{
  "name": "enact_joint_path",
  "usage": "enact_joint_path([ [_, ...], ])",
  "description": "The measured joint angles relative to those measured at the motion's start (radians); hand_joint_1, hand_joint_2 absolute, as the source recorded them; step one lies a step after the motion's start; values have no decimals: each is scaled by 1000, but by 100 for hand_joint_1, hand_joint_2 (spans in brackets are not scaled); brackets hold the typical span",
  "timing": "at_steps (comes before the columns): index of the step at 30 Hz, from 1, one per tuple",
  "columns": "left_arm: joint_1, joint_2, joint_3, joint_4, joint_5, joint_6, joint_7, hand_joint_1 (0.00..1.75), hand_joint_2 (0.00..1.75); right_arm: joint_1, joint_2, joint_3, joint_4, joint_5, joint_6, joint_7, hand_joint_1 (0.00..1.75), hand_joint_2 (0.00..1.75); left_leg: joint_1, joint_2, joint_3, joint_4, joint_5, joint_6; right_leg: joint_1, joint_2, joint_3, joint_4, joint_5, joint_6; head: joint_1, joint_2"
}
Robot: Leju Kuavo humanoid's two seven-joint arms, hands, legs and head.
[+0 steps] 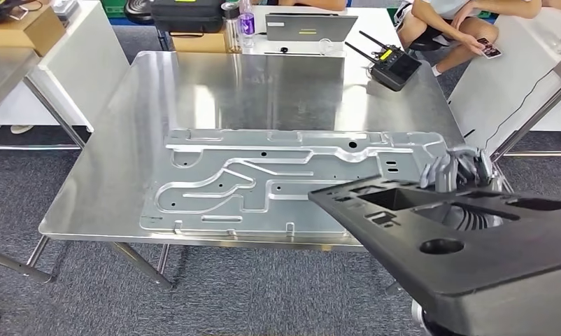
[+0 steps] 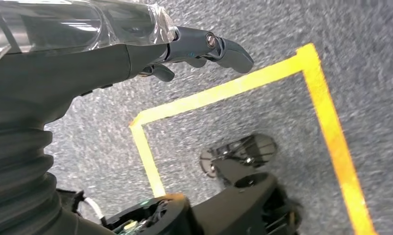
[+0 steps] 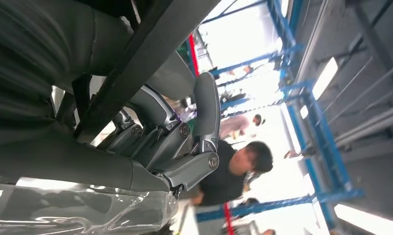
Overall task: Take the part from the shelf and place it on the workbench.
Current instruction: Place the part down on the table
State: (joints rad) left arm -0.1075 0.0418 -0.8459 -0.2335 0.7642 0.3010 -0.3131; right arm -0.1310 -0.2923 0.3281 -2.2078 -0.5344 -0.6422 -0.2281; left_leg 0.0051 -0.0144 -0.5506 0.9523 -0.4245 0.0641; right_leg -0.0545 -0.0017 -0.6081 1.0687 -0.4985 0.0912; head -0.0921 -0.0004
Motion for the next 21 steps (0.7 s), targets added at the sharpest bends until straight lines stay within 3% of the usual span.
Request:
enact_joint_path([
  [2, 1, -6, 6, 0, 9, 2, -13, 0, 175, -27, -6, 0, 20, -6, 1, 11, 175, 175, -10, 1, 8, 0, -6, 13, 12, 1, -77, 149, -53, -8, 0, 0],
  [3, 2, -10, 7, 0, 11, -2, -24, 0, 175, -37, -9, 0, 31, -4, -6, 17, 175, 175, -15, 0, 13, 0, -10, 17, 18, 1, -105, 192, -58, -13, 1, 0],
  [4, 3, -15, 8, 0, 10, -7, -36, 0, 175, -49, -14, -1, 42, 2, -16, 24, 175, 175, -20, -2, 19, 0, -14, 22, 24, 1, -112, 194, -42, -19, 1, 0],
  [6, 3, -26, 8, 0, -3, -21, -60, 0, 175, -74, -29, -11, 59, 42, -37, 55, 175, 175, -27, -5, 34, 1, -25, 26, 33, 1, -71, 83, 36, -33, 1, 0],
  [8, -2, -36, 8, 0, -17, -36, -74, 0, 175, -101, -44, -39, 76, 111, -48, 119, 175, 175, -35, -8, 43, 3, -37, 23, 42, 1, -15, -44, 86, -45, 1, 0],
  [9, -7, -41, 8, 0, -22, -44, -77, 0, 175, -114, -53, -60, 85, 146, -50, 162, 175, 175, -37, -9, 43, 4, -41, 21, 44, 1, -1, -76, 92, -49, 0, 0],
  [12, -25, -47, 8, 0, -32, -69, -79, 0, 175, -162, -93, -147, 124, 239, -53, 300, 175, 175, -37, -8, 39, 7, -50, 11, 42, 4, 3, -94, 86, -54, 1, 0],
  [14, -34, -49, 6, 0, -40, -81, -74, 0, 175, -197, -127, -214, 157, 332, -54, 393, 175, 175, -34, -5, 15, 56, -76, -4, 34, 3, 9, -99, 83, -60, -2, 0],
  [17, -37, -49, 4, 0, -46, -87, -48, 0, 175, -230, -190, -328, 219, 468, -55, 515, 175, 175, -14, -1, -102, 258, -147, -27, 25, 0, 15, -100, 75, -62, -7, 0],
  [18, -33, -49, 3, 0, -46, -86, -38, 0, 175, -233, -213, -363, 241, 507, -55, 548, 175, 175, -7, 0, -137, 308, -152, -32, 23, 0, 19, -100, 71, -59, -7, 0],
  [19, -29, -48, 3, 0, -46, -86, -29, 0, 175, -234, -236, -396, 264, 549, -55, 580, 175, 175, -2, 1, -155, 321, -137, -36, 20, 1, 25, -100, 66, -55, -7, 0],
  [20, -24, -47, 3, 0, -46, -85, -23, 0, 175, -231, -260, -425, 285, 593, -55, 610, 175, 175, 2, 2, -151, 292, -103, -38, 17, 1, 33, -100, 61, -51, -7, 0],
  [21, -20, -45, 3, 0, -43, -84, -18, 0, 175, -226, -285, -451, 306, 641, -54, 638, 175, 175, 3, 2, -131, 227, -54, -38, 14, 2, 43, -100, 54, -45, -7, 0],
])
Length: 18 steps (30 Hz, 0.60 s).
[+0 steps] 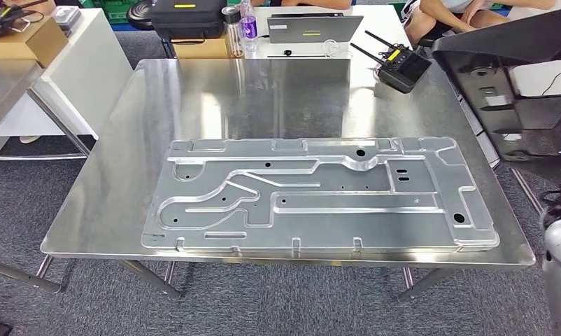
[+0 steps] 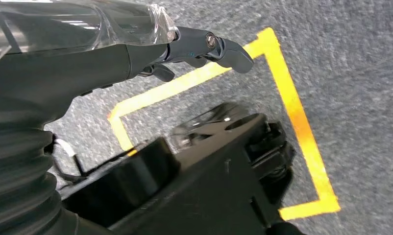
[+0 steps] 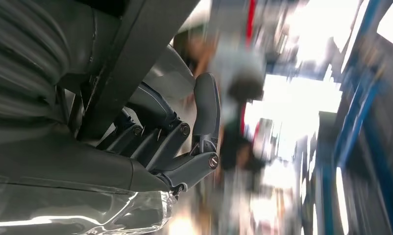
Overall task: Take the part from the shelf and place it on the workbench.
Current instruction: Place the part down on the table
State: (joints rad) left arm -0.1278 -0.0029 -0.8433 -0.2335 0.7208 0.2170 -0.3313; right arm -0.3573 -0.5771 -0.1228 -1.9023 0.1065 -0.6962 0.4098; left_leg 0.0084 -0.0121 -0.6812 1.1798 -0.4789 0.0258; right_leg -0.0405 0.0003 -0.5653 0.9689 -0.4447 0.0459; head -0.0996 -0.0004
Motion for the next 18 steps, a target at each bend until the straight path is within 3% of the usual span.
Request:
enact_joint_path([
  [2, 6, 6, 0, 0, 9, 1, 3, 0, 175, 17, -54, -42, 40, 93, 9, 43, 175, 175, -3, 0, 54, -135, 70, 7, -3, 1, 16, -1, -12, 11, 0, 0],
  [3, 8, 10, 0, 0, 17, 0, 1, 0, 175, 31, -83, -61, 59, 133, 20, 57, 175, 175, -6, 0, 73, -176, 79, 13, -3, 1, 19, -2, -16, 18, -1, 0],
  [5, 16, 17, 1, 0, 39, -5, -7, 0, 175, 69, -135, -95, 94, 205, 57, 74, 175, 175, -14, -1, 86, -198, 65, 24, -2, 2, 22, -7, -20, 30, -2, 0],
  [8, 25, 28, 4, 0, 70, -18, -19, 0, 175, 118, -176, -138, 119, 290, 115, 70, 175, 175, -10, -2, 105, -218, 61, 41, -6, 2, 19, 15, -40, 42, -1, 0],
  [10, 24, 31, 5, 0, 83, -24, -23, 0, 175, 139, -186, -152, 133, 335, 143, 58, 175, 175, -11, -1, 122, -228, 57, 53, -2, 1, -30, 121, -87, 41, 0, 0],
  [12, 22, 33, 5, 0, 88, -35, -25, 0, 175, 156, -187, -149, 149, 385, 167, 44, 175, 175, -16, 0, 133, -228, 49, 61, 2, 2, -107, 254, -127, 40, 2, 0],
  [13, 20, 32, 5, 0, 88, -42, -25, 0, 175, 159, -185, -140, 157, 411, 177, 36, 175, 175, -18, 0, 139, -227, 44, 63, 3, 2, -133, 286, -124, 41, 3, 0],
  [14, 17, 32, 5, 0, 88, -48, -25, 0, 175, 157, -183, -129, 165, 435, 184, 27, 175, 175, -19, -1, 144, -227, 40, 63, 2, 2, -143, 284, -105, 41, 4, 0],
  [16, 7, 32, 5, 0, 85, -57, -24, 0, 175, 137, -170, -93, 182, 477, 197, 1, 175, 175, -18, -2, 156, -224, 28, 57, -3, 1, -105, 170, -24, 46, 4, 0],
  [18, -7, 32, 5, 0, 77, -61, -16, 0, 175, 102, -145, -43, 203, 512, 206, -29, 175, 175, -22, -3, 158, -218, 13, 44, -8, 3, -56, 55, 24, 48, 6, 0],
])
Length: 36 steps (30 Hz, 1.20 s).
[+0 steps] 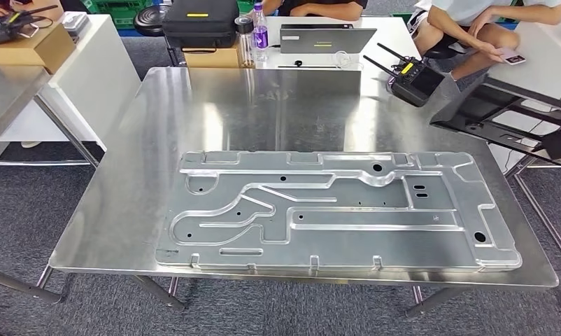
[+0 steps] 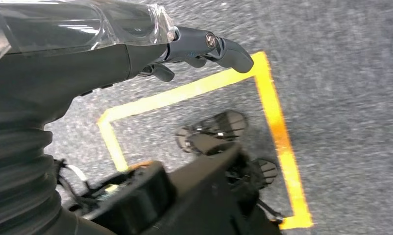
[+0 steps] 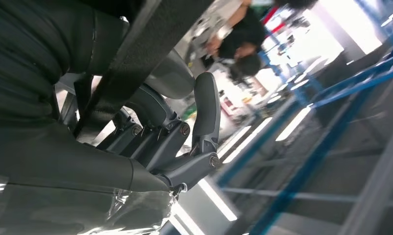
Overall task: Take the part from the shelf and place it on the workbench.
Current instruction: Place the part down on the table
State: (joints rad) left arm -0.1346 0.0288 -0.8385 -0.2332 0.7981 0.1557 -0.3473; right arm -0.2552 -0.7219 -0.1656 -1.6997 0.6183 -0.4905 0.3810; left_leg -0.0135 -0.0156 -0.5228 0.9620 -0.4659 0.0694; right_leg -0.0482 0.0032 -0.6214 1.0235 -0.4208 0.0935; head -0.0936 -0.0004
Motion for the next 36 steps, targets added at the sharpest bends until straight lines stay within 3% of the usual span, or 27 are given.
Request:
enact_joint_path([
  [1, -7, 0, 0, 0, -4, 0, 5, 0, 175, -15, 17, 34, 11, 15, 1, -14, 175, 175, -3, -1, -2, 2, -5, -5, -1, 2, 10, -24, 3, -5, 1, 0],
  [3, -18, 0, -1, 0, -11, -1, 16, 0, 175, -39, 52, 112, 28, 42, 3, -38, 175, 175, -4, -1, -4, 3, -11, -11, 0, 4, 10, -28, -4, -22, 2, 0],
  [5, -23, 0, -2, 0, -18, -1, 25, 0, 175, -60, 88, 186, 38, 66, 6, -53, 175, 175, -1, 0, -12, 25, -25, -20, 0, 2, 11, -28, -8, -32, 2, 0],
  [7, -28, -1, -3, 0, -23, 0, 30, 0, 175, -82, 120, 256, 45, 90, 10, -58, 175, 175, 3, 2, -63, 123, -66, -33, 1, -1, 15, -29, -12, -41, 0, 0],
  [9, -30, -2, -4, 0, -22, 3, 35, 0, 175, -92, 146, 317, 50, 105, 14, -62, 175, 175, 5, 3, -145, 254, -107, -38, 4, -5, 20, -29, -18, -48, -1, 0],
  [10, -30, -2, -4, 0, -21, 4, 38, 0, 175, -94, 160, 344, 53, 110, 17, -67, 175, 175, 5, 4, -182, 300, -111, -37, 7, -6, 23, -29, -22, -50, -1, 0],
  [12, -29, -3, -4, 0, -20, 8, 46, 0, 175, -94, 193, 401, 62, 121, 22, -85, 175, 175, 2, 4, -209, 291, -65, -26, 15, -7, 36, -29, -32, -55, -1, 0],
  [14, -33, -3, -4, 0, -17, 15, 52, 0, 175, -95, 228, 451, 72, 133, 22, -105, 175, 175, -8, 4, -162, 146, 29, -1, 21, -5, 53, -31, -44, -58, -1, 0],
  [16, -40, -4, -4, 0, -12, 24, 57, 0, 175, -96, 264, 501, 91, 151, 21, -124, 175, 175, -19, 5, -118, 37, 82, 23, 26, -4, 66, -35, -53, -56, 0, 0],
  [18, -46, -8, -4, -1, -3, 32, 61, 0, 175, -94, 297, 549, 113, 177, 18, -141, 175, 175, -25, 7, -106, 16, 84, 29, 26, -3, 70, -40, -57, -50, 1, 0],
  [21, -54, -14, -4, -2, 8, 41, 58, 0, 175, -88, 335, 612, 142, 221, 16, -158, 175, 175, -15, 7, -81, -13, 88, 25, 26, -4, 71, -25, -75, -40, 1, 0],
  [22, -56, -17, -3, -2, 8, 44, 52, 0, 175, -86, 345, 630, 153, 234, 15, -160, 175, 175, -12, 7, -71, -23, 89, 25, 27, -3, 56, 10, -94, -37, 2, 0],
  [24, -58, -24, -3, -2, -4, 64, 27, 0, 175, -75, 358, 661, 172, 257, 16, -157, 175, 175, -11, 6, -61, -27, 84, 29, 27, -2, -11, 132, -145, -33, 2, 0],
  [26, -57, -34, -4, -2, -31, 99, -16, 0, 175, -55, 367, 684, 184, 275, 15, -148, 175, 175, -10, 4, -57, -25, 78, 30, 26, -2, -77, 227, -163, -28, 2, 0],
  [27, -56, -38, -4, -2, -45, 119, -45, 0, 175, -47, 370, 690, 188, 280, 13, -142, 175, 175, -9, 4, -54, -24, 74, 28, 25, -3, -86, 224, -145, -26, 2, 0],
  [29, -54, -47, -5, -2, -68, 157, -108, 0, 175, -35, 372, 699, 191, 286, 8, -131, 175, 175, -4, 3, -45, -18, 63, 20, 22, -4, -46, 114, -67, -20, 2, 0],
  [31, -56, -53, -6, -2, -78, 151, -128, 0, 87, -25, 372, 706, 192, 287, 7, -130, 87, 87, -3, 3, -37, -7, 47, 7, 22, -3, 11, -6, -13, -20, 3, 0],
  [33, -58, -56, -10, -2, -83, 105, -85, 0, 0, -22, 373, 713, 192, 283, 8, -135, 0, 0, -5, 4, -34, -1, 37, -3, 25, 1, 31, -42, -7, -31, 3, 0],
  [34, -57, -56, -15, -2, -91, 87, -60, 0, 0, -22, 373, 716, 192, 282, 8, -137, 0, 0, -4, 4, -33, 0, 34, -7, 27, 3, 32, -44, -6, -40, 3, 0],
  [35, -57, -57, -21, -2, -103, 75, -40, 0, 44, -24, 373, 718, 192, 281, 8, -138, 0, 0, -2, 5, -32, 2, 31, -11, 27, 3, 34, -45, -5, -46, 4, 0],
  [36, -56, -57, -27, -2, -117, 70, -26, 0, 44, -26, 373, 719, 193, 280, 8, -137, 0, 0, 0, 6, -35, 13, 22, -17, 27, 3, 35, -46, -5, -52, 4, 0],
])
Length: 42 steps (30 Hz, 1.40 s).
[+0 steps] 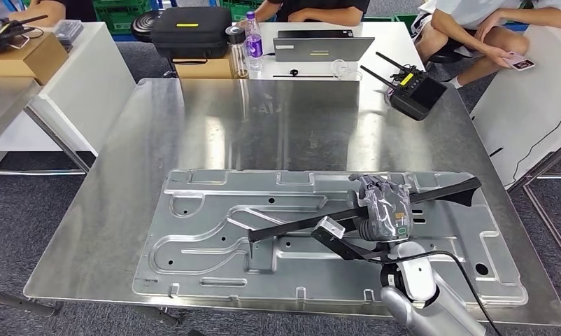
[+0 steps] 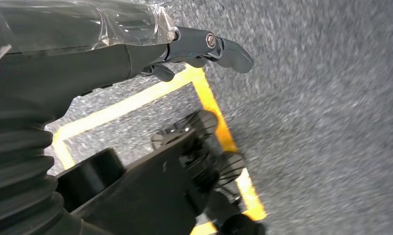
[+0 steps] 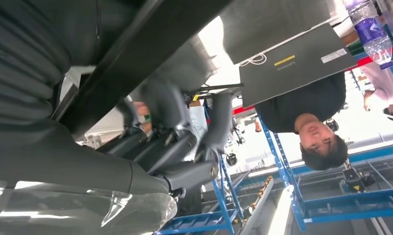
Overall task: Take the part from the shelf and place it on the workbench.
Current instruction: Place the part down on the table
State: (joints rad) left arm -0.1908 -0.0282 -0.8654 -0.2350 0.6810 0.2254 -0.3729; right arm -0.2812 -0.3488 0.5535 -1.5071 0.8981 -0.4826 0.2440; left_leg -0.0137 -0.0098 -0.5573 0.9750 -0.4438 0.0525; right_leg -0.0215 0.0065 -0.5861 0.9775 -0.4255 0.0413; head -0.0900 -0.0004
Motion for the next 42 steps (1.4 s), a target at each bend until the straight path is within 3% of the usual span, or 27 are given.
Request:
enact_joint_path([
  [2, 0, -1, -14, 0, -23, -9, 19, 0, 44, -5, 0, 0, 0, -2, 1, 4, 0, 0, 5, 1, -33, 80, -49, -13, -3, -1, 2, -2, 1, -9, 0, 0],
  [3, 1, -1, -21, 0, -30, -16, 31, 0, 0, -7, -2, 0, 1, 0, 3, 9, 0, 0, 9, 1, -65, 151, -86, -19, -3, -1, 2, -2, 1, -11, -1, 0],
  [5, 4, -1, -34, 0, -35, -43, 60, 0, 0, -11, -6, 0, 2, 10, 12, 32, 0, 0, 16, 2, -124, 281, -138, -25, -3, -1, 1, -2, 1, -12, -1, 0],
  [6, 7, -1, -40, 0, -37, -61, 71, 0, 0, -14, -12, -2, 3, 15, 26, 57, 0, 0, 18, 2, -132, 302, -139, -26, -4, 0, 1, -2, 2, -12, -1, 0],
  [7, 8, -1, -46, 0, -39, -79, 78, 0, 0, -19, -22, -7, 3, 16, 48, 86, 0, 0, 20, 2, -119, 280, -121, -25, -5, 1, 1, -2, 2, -11, -1, 0],
  [10, 7, -1, -62, 0, -48, -109, 83, 0, 0, -36, -82, -42, -12, -19, 152, 175, 0, 0, 18, 2, -10, 70, -34, -13, -5, 1, 6, -1, 4, -1, -1, 0],
  [12, 8, -1, -70, 0, -48, -115, 84, 0, 0, -41, -130, -78, -26, -46, 207, 212, 0, 0, 15, 1, 23, -1, -12, -6, -2, -2, 6, -1, 1, 11, 1, 0],
  [13, 10, -1, -74, 0, -48, -116, 85, 0, 0, -39, -155, -96, -33, -61, 225, 234, 0, 0, 13, 0, 21, -4, -10, -6, -1, -2, 5, 0, -2, 8, 1, 0],
  [16, 17, 4, -78, 0, -47, -114, 101, 0, 0, -20, -255, -172, -70, -128, 275, 326, 0, 0, 9, -3, 15, -4, -4, -1, -3, -3, 2, -2, 2, -16, 3, 0],
  [17, 19, 6, -78, 0, -46, -114, 107, 0, 0, -13, -296, -213, -86, -155, 296, 347, 0, 0, 7, -4, 12, -4, -2, 3, -4, -3, 2, -5, 7, -15, 3, 0],
  [20, 25, 12, -78, 0, -46, -115, 117, 0, 0, 2, -407, -348, -124, -213, 361, 363, 0, 0, 4, -4, 5, -3, 0, 10, -6, -3, 1, -16, 15, 0, 4, 0],
  [24, 24, 15, -78, 0, -45, -122, 121, 0, 0, 25, -515, -497, -166, -234, 423, 367, 0, 0, 2, -2, 4, -2, -4, 16, -8, -1, 2, -22, 16, 23, 4, 0],
  [27, 27, 18, -78, 0, -40, -133, 124, 0, 0, 44, -585, -601, -200, -253, 473, 369, 0, 0, 1, -3, 4, -2, -5, 18, -9, -2, 2, -23, 14, 32, 4, 0],
  [34, 30, 19, -78, 0, -26, -144, 125, 0, 0, 80, -677, -755, -258, -261, 517, 370, 0, 0, 3, -2, 6, -7, -5, 18, -8, -2, 1, -23, 13, 33, 4, 0],
  [42, 35, 19, -78, 0, -10, -149, 123, 0, 0, 151, -692, -857, -291, -253, 511, 365, 0, 0, 5, -2, 7, -10, -4, 16, -6, -1, 1, -23, 13, 33, 4, 0],
])
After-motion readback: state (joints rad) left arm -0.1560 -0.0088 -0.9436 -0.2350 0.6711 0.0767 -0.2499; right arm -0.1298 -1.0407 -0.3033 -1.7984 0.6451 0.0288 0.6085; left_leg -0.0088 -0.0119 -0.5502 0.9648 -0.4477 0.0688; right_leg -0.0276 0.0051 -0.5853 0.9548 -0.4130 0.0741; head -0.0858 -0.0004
